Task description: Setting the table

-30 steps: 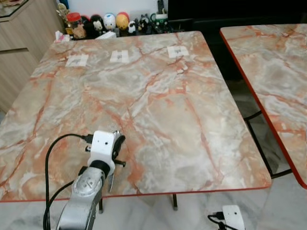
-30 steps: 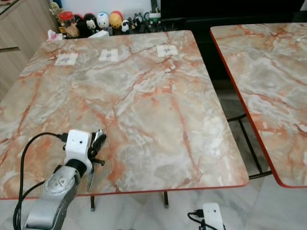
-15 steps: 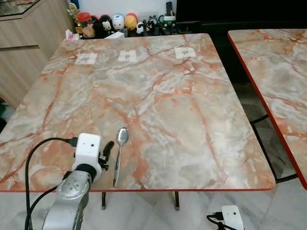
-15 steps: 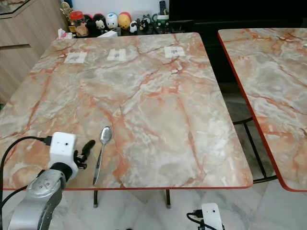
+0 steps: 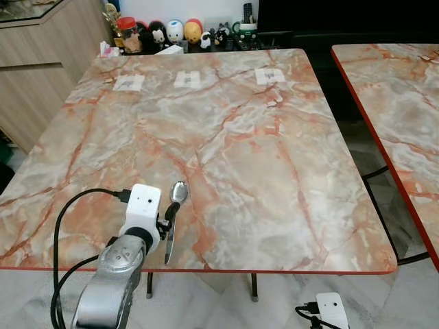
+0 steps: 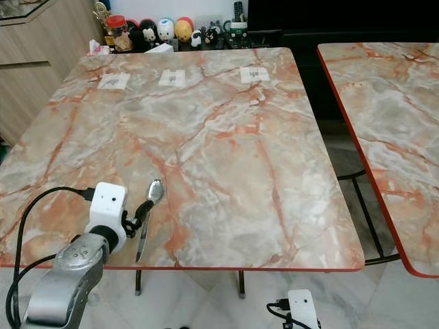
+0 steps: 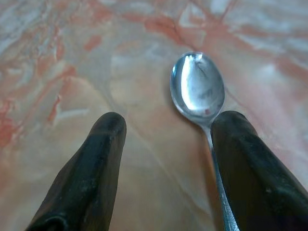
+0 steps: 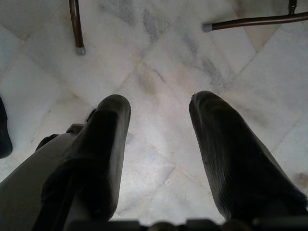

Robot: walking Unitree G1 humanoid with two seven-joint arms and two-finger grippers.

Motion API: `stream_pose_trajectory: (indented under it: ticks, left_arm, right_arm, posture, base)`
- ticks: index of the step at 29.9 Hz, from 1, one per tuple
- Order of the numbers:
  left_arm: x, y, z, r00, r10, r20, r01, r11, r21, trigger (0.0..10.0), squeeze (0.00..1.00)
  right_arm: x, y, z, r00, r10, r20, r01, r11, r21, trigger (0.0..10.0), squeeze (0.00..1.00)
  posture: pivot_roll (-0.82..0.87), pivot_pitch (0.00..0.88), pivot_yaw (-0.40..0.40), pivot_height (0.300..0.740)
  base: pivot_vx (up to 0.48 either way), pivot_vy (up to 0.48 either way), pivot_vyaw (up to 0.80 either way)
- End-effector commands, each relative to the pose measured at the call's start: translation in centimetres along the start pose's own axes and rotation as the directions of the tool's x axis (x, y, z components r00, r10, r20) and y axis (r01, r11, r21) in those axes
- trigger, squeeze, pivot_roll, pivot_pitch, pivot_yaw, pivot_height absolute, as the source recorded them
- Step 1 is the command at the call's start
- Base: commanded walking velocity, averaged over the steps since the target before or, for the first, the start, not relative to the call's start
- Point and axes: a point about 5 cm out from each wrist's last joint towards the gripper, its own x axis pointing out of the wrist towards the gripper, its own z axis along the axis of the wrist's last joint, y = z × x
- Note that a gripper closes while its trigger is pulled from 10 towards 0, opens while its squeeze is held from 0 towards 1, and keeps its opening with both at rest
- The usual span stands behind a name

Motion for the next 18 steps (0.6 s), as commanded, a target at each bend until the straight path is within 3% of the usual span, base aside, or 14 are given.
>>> stream_pose_trajectory:
  ticks: [1,7,18]
  left_arm:
    - [0.5,0.0,-0.5,1.0,0.019,-0.018,-0.019,1.0,0.016,10.0,0.0]
    - [1.5,-0.3,-1.6,0.998,0.021,-0.059,-0.02,0.999,0.025,10.0,0.0]
    - [1.7,-0.9,-3.1,0.989,-0.026,-0.143,0.034,0.998,0.053,10.0,0.0]
  right_arm:
    - [-0.1,0.3,-0.6,1.0,0.008,-0.024,-0.008,1.0,-0.002,10.0,0.0]
    - [-0.2,0.3,-0.7,1.0,0.008,-0.026,-0.008,1.0,0.001,10.0,0.0]
    - [-0.2,0.3,-0.8,1.0,0.006,-0.027,-0.006,1.0,-0.001,10.0,0.0]
  posture:
    - [-0.01,0.073,0.038,0.74]
    - [-0.02,0.063,0.041,0.74]
    - [-0.02,0.07,0.039,0.74]
  base:
    - [0.0,0.0,0.0]
    - [0.0,0.0,0.0]
    - [0.0,0.0,0.0]
